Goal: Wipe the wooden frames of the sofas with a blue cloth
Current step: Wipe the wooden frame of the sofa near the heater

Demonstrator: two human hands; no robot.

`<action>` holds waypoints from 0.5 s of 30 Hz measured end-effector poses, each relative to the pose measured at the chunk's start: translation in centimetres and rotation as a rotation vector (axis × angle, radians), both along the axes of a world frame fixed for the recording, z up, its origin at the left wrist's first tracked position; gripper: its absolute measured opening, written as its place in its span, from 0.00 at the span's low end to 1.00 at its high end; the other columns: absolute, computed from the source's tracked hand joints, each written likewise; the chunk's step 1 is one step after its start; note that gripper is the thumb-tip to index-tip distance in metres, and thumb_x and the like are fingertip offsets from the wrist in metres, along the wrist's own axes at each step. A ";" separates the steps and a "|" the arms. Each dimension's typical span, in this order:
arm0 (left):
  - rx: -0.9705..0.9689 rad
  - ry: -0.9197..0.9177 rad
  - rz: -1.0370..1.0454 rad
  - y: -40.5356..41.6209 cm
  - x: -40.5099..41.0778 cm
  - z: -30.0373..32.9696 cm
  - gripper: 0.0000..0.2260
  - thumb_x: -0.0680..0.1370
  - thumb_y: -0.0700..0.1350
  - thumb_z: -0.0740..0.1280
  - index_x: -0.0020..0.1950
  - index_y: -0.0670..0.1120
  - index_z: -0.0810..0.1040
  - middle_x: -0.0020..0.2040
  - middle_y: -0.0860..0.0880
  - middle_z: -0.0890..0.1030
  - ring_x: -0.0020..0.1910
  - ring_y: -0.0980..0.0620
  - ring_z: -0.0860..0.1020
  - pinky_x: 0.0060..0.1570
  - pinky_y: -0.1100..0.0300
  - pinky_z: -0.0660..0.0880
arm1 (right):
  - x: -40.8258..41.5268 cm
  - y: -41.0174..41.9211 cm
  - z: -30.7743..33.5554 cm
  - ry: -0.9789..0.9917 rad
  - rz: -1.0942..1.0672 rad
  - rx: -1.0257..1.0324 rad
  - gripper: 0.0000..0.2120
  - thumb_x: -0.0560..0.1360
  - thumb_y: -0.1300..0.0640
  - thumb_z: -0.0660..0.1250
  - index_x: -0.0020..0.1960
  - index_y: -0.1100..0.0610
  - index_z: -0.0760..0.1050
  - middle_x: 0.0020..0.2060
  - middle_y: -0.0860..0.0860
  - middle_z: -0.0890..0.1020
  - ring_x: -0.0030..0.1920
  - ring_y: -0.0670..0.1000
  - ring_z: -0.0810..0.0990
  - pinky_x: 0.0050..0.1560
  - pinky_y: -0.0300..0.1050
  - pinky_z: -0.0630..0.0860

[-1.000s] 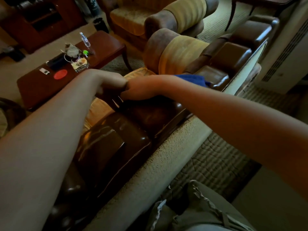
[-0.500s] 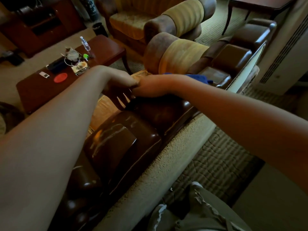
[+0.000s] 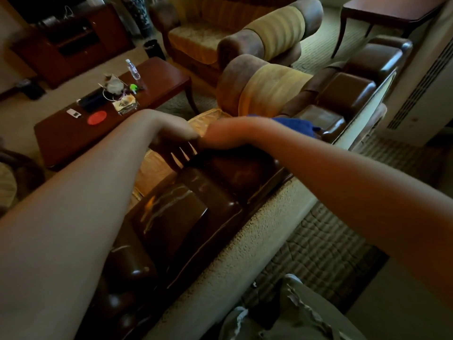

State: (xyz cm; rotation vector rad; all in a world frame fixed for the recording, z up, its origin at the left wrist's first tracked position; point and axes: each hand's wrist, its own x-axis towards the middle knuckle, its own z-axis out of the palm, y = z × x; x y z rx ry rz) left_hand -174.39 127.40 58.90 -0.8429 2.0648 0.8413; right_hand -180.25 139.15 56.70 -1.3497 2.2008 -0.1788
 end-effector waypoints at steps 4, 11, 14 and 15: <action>0.003 0.005 -0.011 0.4 0.4 -0.2 0.14 0.83 0.50 0.54 0.57 0.44 0.77 0.60 0.41 0.78 0.58 0.43 0.78 0.51 0.50 0.77 | -2.5 1.6 -0.5 -0.002 -0.181 -0.044 0.10 0.80 0.51 0.53 0.49 0.53 0.71 0.44 0.50 0.74 0.43 0.48 0.72 0.42 0.40 0.68; 0.050 0.065 -0.116 1.6 0.5 0.5 0.16 0.82 0.50 0.56 0.63 0.42 0.74 0.61 0.39 0.77 0.57 0.41 0.79 0.57 0.46 0.76 | 2.8 4.9 -1.2 0.287 -0.177 -0.328 0.17 0.80 0.50 0.51 0.62 0.51 0.73 0.62 0.50 0.75 0.65 0.52 0.70 0.63 0.51 0.63; 0.106 0.173 -0.110 2.3 0.3 1.4 0.19 0.81 0.55 0.57 0.66 0.46 0.72 0.61 0.42 0.77 0.57 0.43 0.79 0.54 0.48 0.77 | 5.1 7.1 -3.2 0.372 -0.331 -0.621 0.20 0.78 0.50 0.51 0.66 0.48 0.73 0.66 0.46 0.74 0.67 0.48 0.69 0.63 0.48 0.60; 0.121 0.201 -0.115 2.6 0.2 1.6 0.18 0.81 0.56 0.57 0.67 0.48 0.71 0.61 0.43 0.76 0.57 0.44 0.79 0.53 0.49 0.77 | 5.5 7.6 -3.9 0.382 -0.407 -0.701 0.21 0.77 0.49 0.51 0.64 0.49 0.75 0.64 0.46 0.76 0.66 0.47 0.70 0.63 0.47 0.60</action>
